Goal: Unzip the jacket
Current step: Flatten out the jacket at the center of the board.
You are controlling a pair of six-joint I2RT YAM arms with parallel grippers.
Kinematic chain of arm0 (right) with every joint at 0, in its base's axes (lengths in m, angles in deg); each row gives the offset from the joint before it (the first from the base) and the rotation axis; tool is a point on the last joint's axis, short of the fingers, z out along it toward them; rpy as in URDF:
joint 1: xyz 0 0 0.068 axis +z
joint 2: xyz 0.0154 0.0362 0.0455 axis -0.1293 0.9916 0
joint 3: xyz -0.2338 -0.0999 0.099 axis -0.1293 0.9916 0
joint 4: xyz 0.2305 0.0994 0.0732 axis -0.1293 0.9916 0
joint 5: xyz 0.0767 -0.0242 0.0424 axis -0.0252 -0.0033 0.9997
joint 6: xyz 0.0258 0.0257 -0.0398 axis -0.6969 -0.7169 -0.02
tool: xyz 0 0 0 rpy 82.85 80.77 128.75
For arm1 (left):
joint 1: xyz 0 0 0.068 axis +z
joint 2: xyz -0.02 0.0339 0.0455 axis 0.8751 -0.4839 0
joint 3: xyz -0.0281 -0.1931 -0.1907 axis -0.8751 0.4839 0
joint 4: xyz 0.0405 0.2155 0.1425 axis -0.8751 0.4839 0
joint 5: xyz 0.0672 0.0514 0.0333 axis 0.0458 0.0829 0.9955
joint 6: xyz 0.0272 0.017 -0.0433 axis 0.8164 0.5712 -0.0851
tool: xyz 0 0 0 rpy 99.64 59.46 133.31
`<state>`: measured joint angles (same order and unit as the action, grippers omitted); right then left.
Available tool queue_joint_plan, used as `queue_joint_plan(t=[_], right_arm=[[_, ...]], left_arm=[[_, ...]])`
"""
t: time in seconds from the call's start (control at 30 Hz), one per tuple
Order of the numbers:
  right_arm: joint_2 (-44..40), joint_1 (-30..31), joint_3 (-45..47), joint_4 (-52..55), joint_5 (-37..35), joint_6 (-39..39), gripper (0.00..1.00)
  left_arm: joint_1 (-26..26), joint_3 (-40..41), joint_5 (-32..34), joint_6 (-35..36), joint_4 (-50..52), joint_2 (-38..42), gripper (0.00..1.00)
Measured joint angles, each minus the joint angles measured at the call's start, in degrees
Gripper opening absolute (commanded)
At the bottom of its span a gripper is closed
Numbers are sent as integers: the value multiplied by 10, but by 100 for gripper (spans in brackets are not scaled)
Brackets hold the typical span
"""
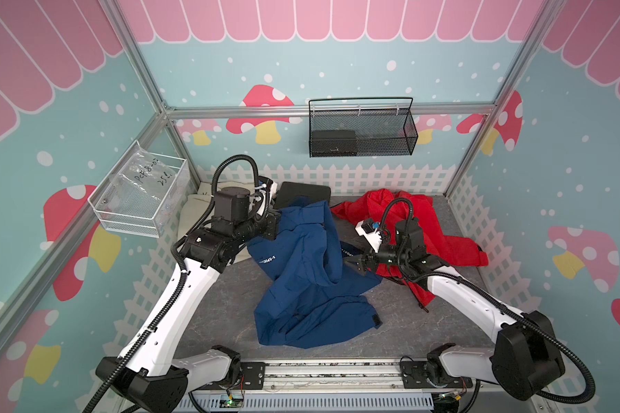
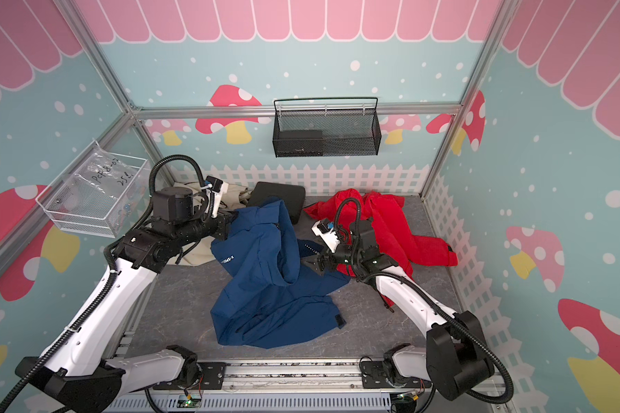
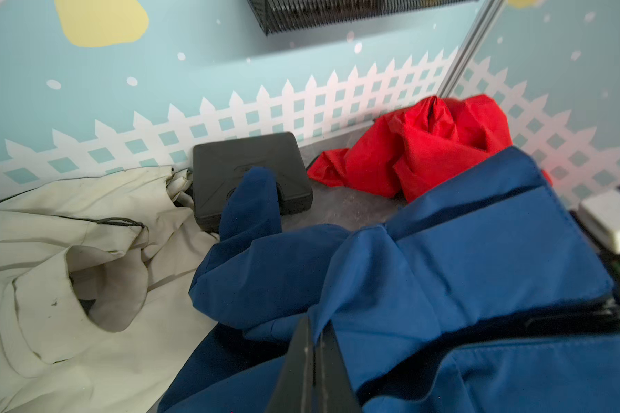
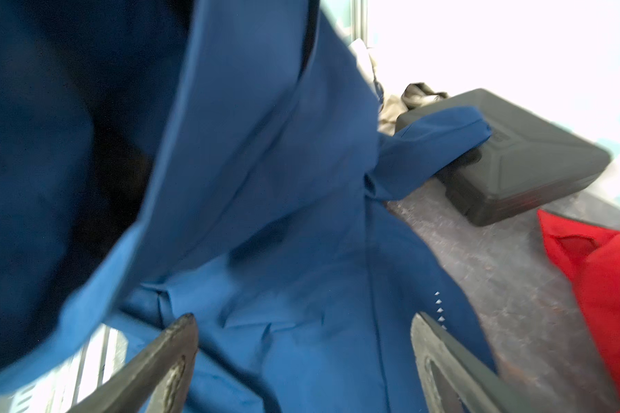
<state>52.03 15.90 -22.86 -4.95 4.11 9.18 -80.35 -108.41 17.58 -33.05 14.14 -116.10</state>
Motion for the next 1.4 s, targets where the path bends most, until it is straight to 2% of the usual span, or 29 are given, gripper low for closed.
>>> queue_joint_plan(t=[0.13,0.27,0.43,0.53,0.7,0.83,1.17,1.4], right_arm=[[-8,0,36,0,24,-14,85],[-20,2,86,-45,75,-65,85],[-43,33,174,-205,115,-203,88],[-42,62,197,-298,120,-277,87],[-39,123,198,-400,105,-334,87],[-34,172,193,-436,54,-346,89],[9,271,100,-447,-168,-371,96],[61,306,54,-482,-266,-458,97]], left_arm=[[1,-2,12,-53,-44,0,0],[2,-29,38,-110,-70,-18,0],[-3,-63,84,-170,-113,-51,0],[-17,-78,125,-186,-126,-69,0],[-50,-112,181,-189,-140,-100,0],[-68,-128,211,-189,-148,-114,0],[-79,-129,241,-191,-172,-115,0],[-80,-129,243,-197,-181,-117,0]])
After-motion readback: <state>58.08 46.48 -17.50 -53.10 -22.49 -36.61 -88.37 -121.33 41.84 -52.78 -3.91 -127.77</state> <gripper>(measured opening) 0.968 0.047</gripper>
